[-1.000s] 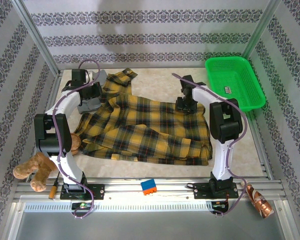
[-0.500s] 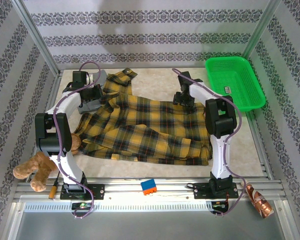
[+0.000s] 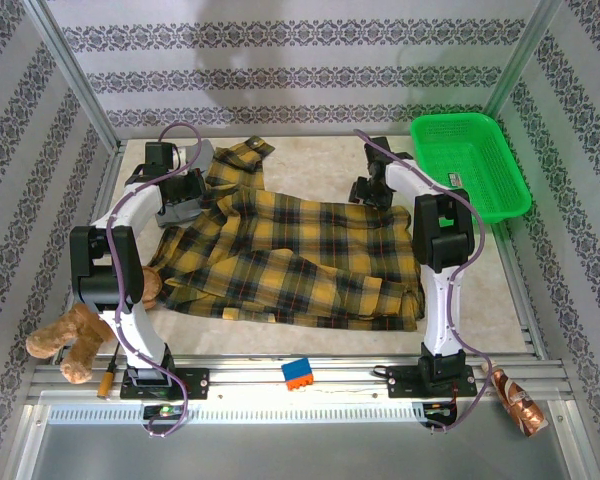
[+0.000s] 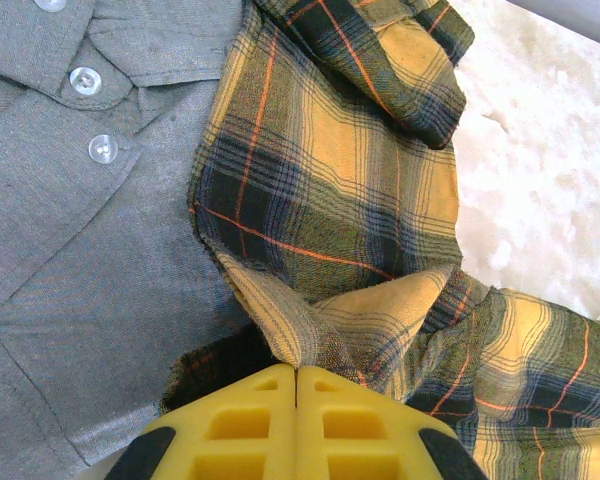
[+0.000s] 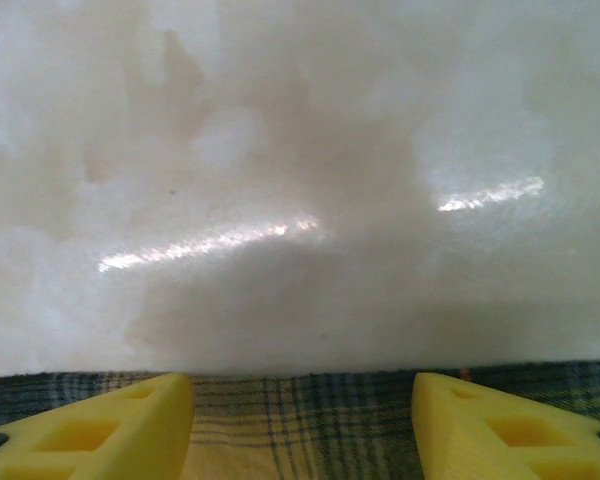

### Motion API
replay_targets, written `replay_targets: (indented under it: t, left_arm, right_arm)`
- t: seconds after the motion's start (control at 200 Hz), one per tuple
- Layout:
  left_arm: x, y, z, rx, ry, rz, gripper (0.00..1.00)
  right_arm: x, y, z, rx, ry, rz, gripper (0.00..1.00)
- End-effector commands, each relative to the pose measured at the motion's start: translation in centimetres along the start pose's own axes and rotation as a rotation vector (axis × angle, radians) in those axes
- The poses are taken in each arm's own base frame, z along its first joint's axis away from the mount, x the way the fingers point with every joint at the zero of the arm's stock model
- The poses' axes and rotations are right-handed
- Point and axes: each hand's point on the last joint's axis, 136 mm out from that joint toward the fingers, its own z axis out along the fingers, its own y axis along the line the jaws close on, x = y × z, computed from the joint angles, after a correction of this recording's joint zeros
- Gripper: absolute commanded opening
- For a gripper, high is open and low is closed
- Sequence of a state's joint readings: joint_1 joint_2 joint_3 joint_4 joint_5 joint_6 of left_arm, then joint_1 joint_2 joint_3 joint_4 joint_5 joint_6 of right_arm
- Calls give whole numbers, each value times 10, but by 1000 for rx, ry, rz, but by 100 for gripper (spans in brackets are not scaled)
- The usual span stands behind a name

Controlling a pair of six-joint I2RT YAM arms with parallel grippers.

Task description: Fold and stack the long sleeve shirts

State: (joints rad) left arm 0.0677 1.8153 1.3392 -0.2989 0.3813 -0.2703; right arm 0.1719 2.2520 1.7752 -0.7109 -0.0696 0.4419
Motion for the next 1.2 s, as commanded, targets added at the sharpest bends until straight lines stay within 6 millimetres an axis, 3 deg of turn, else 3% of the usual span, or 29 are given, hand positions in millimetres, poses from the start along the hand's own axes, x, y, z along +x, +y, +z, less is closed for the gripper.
replay_targets:
  t: [0.0,0.305,0.879,1.014,1.064,1.194]
  left_arm:
    - [-1,6,-2,-10,-2,-1,3]
    - [-1,4,-1,1,-3,-6,3]
    - [-1,5,-6,-10,-7,5,3]
    - [-1,5,-6,-9,-7,5,3]
    - [-1,5,-6,-10,-8,3,3]
    - [-1,4,-5,-5,-12,-5,3]
  right_arm:
    - [5,-15,-24,81,0,-21,60]
    - [1,-42,-39,245,-45,-89,61]
    - [13,-47,-3,308,95,-135,51]
    - [13,-47,-3,313,102,-143,43]
    - [12,-47,-3,313,108,-143,24]
    - [8,-44,0,288,113,-123,9]
